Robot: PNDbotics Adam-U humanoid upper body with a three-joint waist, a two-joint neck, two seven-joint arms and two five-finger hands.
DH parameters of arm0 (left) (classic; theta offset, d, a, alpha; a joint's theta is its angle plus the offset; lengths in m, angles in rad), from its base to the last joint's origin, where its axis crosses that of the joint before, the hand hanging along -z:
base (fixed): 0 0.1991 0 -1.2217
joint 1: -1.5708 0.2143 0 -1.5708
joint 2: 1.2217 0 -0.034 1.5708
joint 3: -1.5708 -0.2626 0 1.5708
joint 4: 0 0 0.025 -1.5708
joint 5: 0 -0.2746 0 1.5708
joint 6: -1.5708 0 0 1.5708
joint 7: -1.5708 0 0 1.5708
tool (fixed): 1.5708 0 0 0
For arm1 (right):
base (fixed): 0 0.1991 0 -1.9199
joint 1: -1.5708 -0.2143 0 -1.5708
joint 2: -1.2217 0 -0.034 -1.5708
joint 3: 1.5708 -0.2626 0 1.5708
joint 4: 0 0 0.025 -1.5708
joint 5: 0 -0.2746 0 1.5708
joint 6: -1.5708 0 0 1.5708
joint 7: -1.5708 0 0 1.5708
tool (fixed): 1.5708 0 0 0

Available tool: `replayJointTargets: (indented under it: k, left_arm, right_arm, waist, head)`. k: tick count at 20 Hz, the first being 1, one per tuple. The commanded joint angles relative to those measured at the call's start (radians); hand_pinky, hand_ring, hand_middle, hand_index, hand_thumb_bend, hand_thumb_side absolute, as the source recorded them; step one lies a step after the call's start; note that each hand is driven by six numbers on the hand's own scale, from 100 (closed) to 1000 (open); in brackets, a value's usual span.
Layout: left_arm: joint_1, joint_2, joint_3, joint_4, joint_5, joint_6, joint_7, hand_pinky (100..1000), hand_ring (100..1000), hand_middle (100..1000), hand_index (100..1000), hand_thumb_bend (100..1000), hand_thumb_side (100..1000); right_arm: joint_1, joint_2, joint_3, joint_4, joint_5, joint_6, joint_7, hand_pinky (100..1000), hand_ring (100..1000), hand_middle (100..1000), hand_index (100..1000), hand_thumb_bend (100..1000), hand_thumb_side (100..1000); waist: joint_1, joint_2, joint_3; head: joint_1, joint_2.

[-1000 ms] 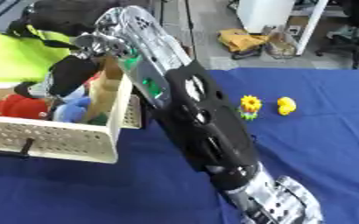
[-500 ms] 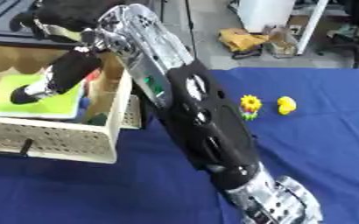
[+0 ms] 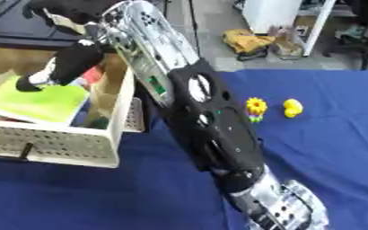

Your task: Pick up objects from table and place into drawer.

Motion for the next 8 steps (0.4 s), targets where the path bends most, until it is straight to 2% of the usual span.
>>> replayJointTargets:
  k: [1,8]
  left_arm:
    - [-0.002,0.028,0.003,-0.013,0.001,-0.001,0.0,642,696,775,867,241,1000]
    - [0.001,0.027,0.009,-0.013,-0.004,-0.006,0.006,642,696,775,867,242,1000]
  right_arm:
    - [-0.022,-0.014,-0.019,-0.042,-0.026,0.016,-0.014,796,972,736,1000,646,815]
    - [-0.001,-0.079,-0.053,-0.179,-0.12,0.091,-0.07,776,967,694,987,433,730]
  waist:
    - [0.008,-0.021,0.0]
    - [0.013,-0.019,-0.011]
  head:
    - [0.002,-0.002]
    - [0.016,0.0]
